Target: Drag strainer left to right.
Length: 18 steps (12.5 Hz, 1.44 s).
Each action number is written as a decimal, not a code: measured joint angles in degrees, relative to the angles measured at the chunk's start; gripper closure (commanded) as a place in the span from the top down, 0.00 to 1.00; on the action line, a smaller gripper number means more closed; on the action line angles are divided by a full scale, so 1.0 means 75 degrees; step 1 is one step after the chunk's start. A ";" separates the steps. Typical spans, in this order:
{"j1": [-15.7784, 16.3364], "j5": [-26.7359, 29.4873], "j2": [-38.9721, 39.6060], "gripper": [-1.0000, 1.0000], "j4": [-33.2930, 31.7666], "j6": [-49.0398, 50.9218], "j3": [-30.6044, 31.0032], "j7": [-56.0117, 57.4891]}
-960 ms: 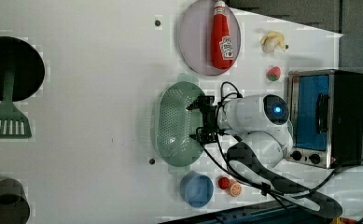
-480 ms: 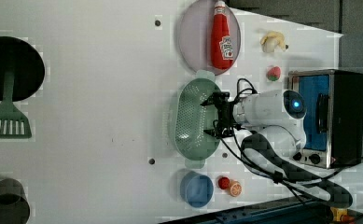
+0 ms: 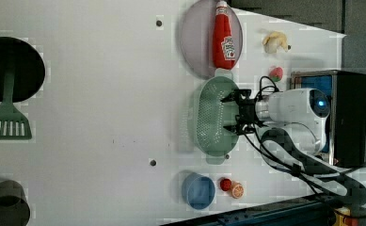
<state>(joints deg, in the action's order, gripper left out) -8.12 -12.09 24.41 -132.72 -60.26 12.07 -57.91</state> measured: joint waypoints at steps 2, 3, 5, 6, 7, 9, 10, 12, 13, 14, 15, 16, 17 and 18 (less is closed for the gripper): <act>-0.0184 0.0002 -0.0201 1.00 -0.0194 -0.0037 -0.0139 0.0213; -0.0184 0.0002 -0.0229 1.00 -0.0224 -0.0112 -0.0337 0.0380; -0.0214 -0.0173 -0.0200 1.00 -0.0239 -0.0082 -0.0659 0.0683; -0.0241 -0.0241 -0.0147 1.00 -0.0239 -0.0134 -0.0758 0.0828; -0.0308 -0.0236 -0.0090 1.00 -0.0224 -0.0179 -0.0774 0.1000; -0.0375 -0.0203 -0.0091 1.00 -0.0254 -0.0067 -0.0878 0.1100; -0.0401 -0.0202 -0.0101 1.00 -0.0269 -0.0112 -0.0877 0.1112; -0.0350 -0.0255 -0.0116 1.00 -0.0209 -0.0119 -0.1046 0.1127; -0.0350 -0.0233 -0.0166 1.00 -0.0209 -0.0119 -0.1159 0.1182; -0.0430 -0.0195 -0.0207 1.00 -0.0224 -0.0112 -0.1191 0.1261; -0.0519 -0.0249 -0.0196 1.00 -0.0194 -0.0149 -0.1191 0.1320; -0.0531 -0.0153 -0.0200 1.00 -0.0194 -0.0149 -0.1263 0.1429; -0.0464 0.0061 -0.0214 1.00 -0.0179 -0.0149 -0.1413 0.1432; -0.0516 0.0097 -0.0228 1.00 -0.0149 -0.0172 -0.1430 0.1529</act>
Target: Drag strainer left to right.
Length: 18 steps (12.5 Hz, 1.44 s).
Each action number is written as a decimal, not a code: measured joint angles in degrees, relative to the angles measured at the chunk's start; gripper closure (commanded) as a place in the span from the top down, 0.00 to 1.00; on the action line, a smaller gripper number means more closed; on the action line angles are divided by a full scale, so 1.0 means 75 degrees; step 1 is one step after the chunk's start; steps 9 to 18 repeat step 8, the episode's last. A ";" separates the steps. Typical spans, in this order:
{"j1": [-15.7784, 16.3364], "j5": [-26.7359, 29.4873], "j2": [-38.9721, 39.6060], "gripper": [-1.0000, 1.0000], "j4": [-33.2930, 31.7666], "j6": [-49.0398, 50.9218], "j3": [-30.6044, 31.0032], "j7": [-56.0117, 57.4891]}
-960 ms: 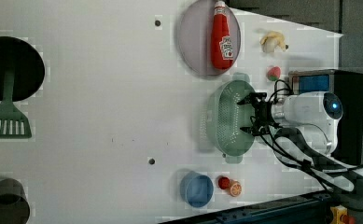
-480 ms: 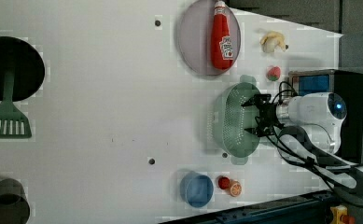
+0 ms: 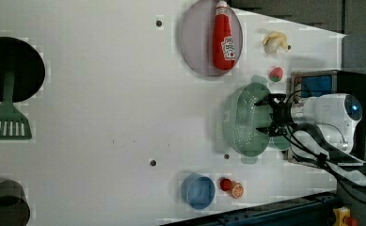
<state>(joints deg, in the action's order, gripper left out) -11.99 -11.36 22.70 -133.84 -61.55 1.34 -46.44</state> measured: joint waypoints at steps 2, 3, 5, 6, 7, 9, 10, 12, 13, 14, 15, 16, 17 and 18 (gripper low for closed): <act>-0.0036 -0.0072 -0.0181 1.00 0.0015 0.0216 0.0043 0.0530; -0.0091 -0.0125 -0.0364 1.00 0.0000 0.0470 0.0174 0.0895; -0.0060 -0.0130 -0.0981 1.00 -0.0060 0.1224 0.0342 0.1738; -0.0051 -0.0101 -0.1370 1.00 -0.0060 0.1529 0.0522 0.2175; -0.0016 0.0033 -0.1863 1.00 -0.0045 0.1824 0.0694 0.2604; 0.0084 0.0505 -0.2455 1.00 0.0015 0.2410 0.0822 0.2915; 0.0084 0.0505 -0.2455 1.00 0.0015 0.2410 0.0822 0.2915; 0.0084 0.0505 -0.2455 1.00 0.0015 0.2410 0.0822 0.2915; 0.0084 0.0505 -0.2455 1.00 0.0015 0.2410 0.0822 0.2915; 0.0084 0.0505 -0.2455 1.00 0.0015 0.2410 0.0822 0.2915; 0.0084 0.0505 -0.2455 1.00 0.0015 0.2410 0.0822 0.2915; 0.0084 0.0505 -0.2455 1.00 0.0015 0.2410 0.0822 0.2915; 0.0084 0.0505 -0.2455 1.00 0.0015 0.2410 0.0822 0.2915; 0.0084 0.0505 -0.2455 1.00 0.0015 0.2410 0.0822 0.2915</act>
